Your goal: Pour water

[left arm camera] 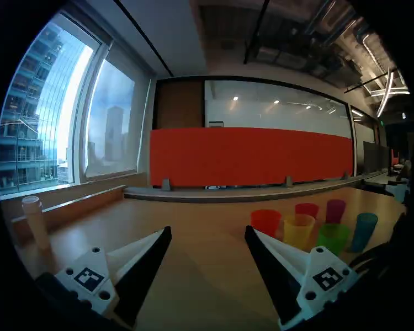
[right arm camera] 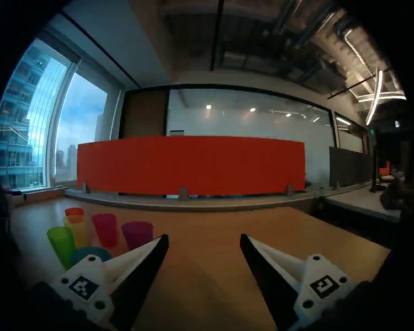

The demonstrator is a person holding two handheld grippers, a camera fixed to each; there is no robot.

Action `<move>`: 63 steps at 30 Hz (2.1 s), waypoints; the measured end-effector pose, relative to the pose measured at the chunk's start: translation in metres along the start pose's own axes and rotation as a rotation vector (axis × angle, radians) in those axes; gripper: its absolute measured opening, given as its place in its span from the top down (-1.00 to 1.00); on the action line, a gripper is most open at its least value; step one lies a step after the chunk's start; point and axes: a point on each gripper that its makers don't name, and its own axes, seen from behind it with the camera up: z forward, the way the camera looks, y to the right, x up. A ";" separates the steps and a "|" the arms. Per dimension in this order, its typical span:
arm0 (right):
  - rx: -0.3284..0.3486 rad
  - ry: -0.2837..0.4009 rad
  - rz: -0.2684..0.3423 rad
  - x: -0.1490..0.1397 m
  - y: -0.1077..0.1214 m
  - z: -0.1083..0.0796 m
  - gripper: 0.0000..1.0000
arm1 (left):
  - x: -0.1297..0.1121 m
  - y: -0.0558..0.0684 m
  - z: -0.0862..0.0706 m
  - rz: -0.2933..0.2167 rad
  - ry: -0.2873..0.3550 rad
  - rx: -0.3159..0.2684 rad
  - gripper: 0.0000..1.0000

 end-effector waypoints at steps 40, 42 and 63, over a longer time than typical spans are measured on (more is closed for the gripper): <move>0.089 -0.032 -0.037 0.191 0.001 0.023 -1.00 | 0.181 0.000 0.026 0.037 0.002 -0.104 -0.99; 0.092 -0.031 -0.035 0.198 0.000 0.023 -1.00 | 0.190 0.002 0.027 0.040 0.005 -0.114 -0.99; 0.370 -0.038 0.006 0.212 -0.042 0.007 -1.00 | 0.218 0.061 0.015 -0.003 -0.008 -0.425 -0.98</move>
